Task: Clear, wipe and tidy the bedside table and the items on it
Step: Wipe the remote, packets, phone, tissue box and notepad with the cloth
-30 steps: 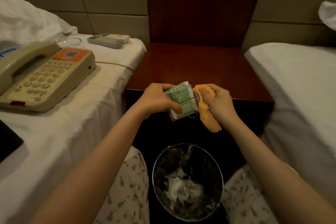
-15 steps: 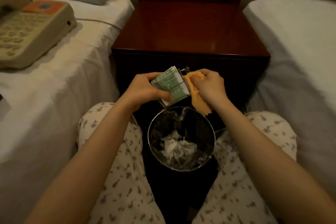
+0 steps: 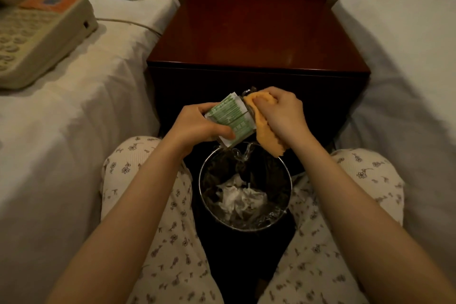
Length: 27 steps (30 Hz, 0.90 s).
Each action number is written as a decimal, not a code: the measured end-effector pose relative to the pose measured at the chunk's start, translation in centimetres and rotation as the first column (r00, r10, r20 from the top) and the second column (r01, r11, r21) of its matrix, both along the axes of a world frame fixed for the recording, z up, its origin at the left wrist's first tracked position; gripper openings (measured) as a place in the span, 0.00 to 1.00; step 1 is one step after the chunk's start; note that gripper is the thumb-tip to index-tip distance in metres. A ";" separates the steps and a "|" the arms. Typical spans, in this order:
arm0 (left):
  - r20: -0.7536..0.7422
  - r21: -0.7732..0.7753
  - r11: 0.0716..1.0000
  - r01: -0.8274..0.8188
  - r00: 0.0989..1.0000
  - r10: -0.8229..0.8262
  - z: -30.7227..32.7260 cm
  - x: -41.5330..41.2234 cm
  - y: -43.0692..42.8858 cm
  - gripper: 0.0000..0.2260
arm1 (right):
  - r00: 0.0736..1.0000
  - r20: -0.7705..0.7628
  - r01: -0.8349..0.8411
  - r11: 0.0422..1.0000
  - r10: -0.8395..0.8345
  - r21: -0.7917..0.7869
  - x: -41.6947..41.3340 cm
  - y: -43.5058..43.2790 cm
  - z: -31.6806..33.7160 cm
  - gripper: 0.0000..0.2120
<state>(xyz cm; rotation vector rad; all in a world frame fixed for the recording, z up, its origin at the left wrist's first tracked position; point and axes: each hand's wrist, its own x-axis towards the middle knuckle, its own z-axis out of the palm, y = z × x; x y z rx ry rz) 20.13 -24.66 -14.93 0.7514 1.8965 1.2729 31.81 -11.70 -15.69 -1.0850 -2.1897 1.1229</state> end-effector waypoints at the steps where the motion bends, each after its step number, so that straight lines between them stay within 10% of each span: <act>1: 0.003 -0.017 1.000 -0.011 1.000 0.011 -0.1 0.1 0.0 0.24 | 0.994 0.109 -0.023 1.000 0.021 0.021 0.1 0.0 -0.3 0.09; 12: 0.109 -0.058 0.991 -0.123 0.986 0.128 -1.6 0.2 0.6 0.16 | 0.990 0.116 0.072 0.990 -0.086 0.122 -0.2 -0.4 -1.3 0.11; 17: 0.158 -0.056 0.984 -0.171 0.971 0.177 -2.0 0.4 1.0 0.11 | 0.972 -0.216 0.084 0.996 -0.091 -0.040 -0.8 -1.1 -1.6 0.09; 22: 0.170 -0.095 0.995 -0.040 0.984 0.056 -1.7 1.1 1.1 0.30 | 0.983 -0.158 -0.016 0.817 -0.092 -0.576 -1.8 -1.7 -2.7 0.20; 27: 0.171 -0.086 0.963 0.254 0.957 -0.236 -1.5 0.6 0.3 0.51 | 0.976 -0.199 -0.090 0.680 -0.084 -0.728 -1.8 -0.5 -2.7 0.20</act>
